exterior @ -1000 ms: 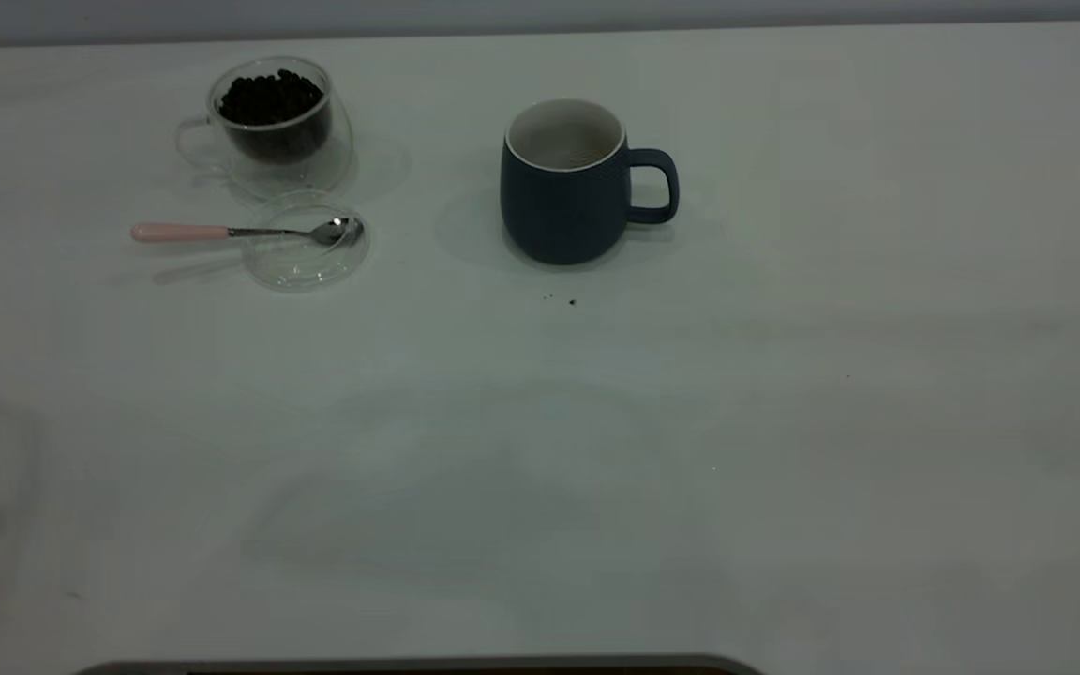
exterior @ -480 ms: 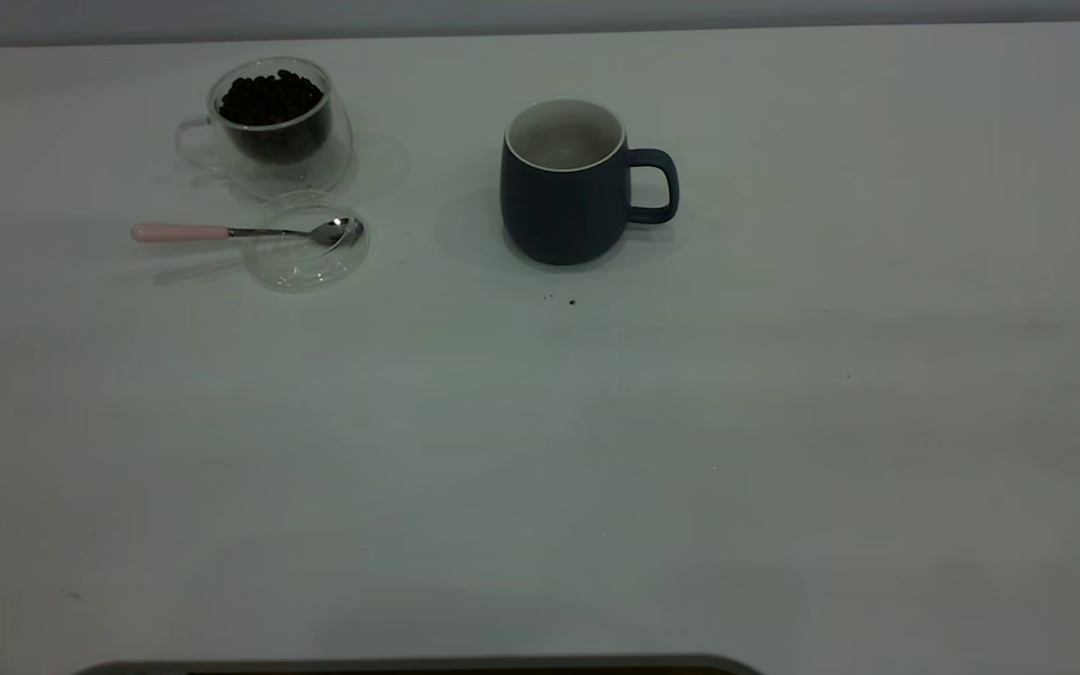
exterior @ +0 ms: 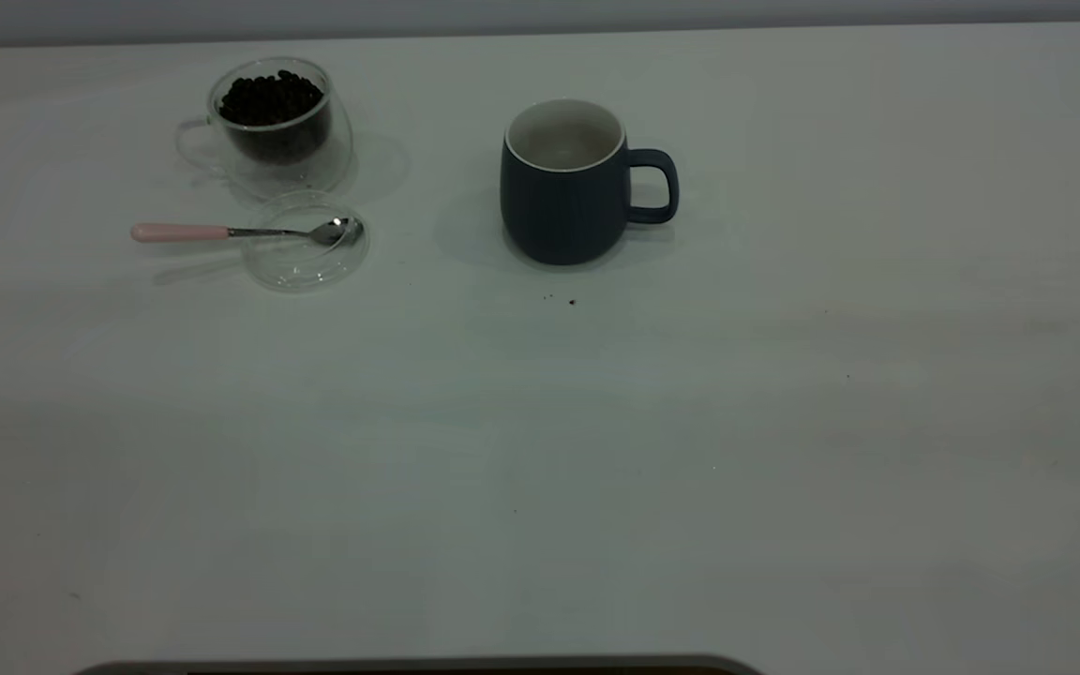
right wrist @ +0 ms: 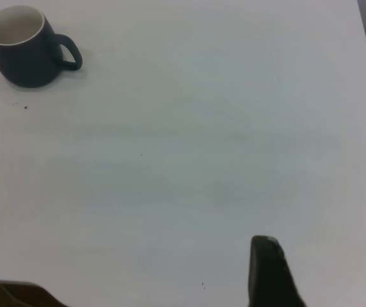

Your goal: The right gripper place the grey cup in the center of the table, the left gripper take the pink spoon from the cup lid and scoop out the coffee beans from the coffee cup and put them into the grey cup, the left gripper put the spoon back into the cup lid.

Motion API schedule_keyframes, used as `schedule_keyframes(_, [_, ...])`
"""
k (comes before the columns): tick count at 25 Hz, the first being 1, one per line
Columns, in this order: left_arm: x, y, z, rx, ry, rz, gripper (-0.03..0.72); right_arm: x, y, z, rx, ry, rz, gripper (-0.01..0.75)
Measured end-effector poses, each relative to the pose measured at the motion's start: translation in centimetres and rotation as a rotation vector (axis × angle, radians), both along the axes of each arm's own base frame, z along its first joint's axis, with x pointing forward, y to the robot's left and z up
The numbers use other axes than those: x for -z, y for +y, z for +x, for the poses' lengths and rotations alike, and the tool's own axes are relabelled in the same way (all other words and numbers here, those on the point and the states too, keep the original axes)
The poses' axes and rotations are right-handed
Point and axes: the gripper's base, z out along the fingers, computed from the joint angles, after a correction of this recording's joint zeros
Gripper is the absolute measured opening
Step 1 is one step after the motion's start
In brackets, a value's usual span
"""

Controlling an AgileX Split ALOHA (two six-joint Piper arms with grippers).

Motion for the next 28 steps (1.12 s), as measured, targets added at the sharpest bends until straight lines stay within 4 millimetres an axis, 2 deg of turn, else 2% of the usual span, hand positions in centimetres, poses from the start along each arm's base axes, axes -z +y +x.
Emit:
schedule_keyframes(5, [-0.2,-0.1,-1.8,0.013,-0.094,0.003,0.507,0.0,0.0,0.0,0.0,0.0,0.0,0.452])
schedule_keyframes(12, [-0.1,-0.2,-5.9,0.014,-0.347,0.009,0.507,0.0,0.0,0.0,0.0,0.0,0.0,0.452])
schedule_keyframes(28, [-0.1,-0.2,-6.0,0.011,-0.356,0.007,0.507,0.0,0.0,0.0,0.0,0.0,0.0,0.452])
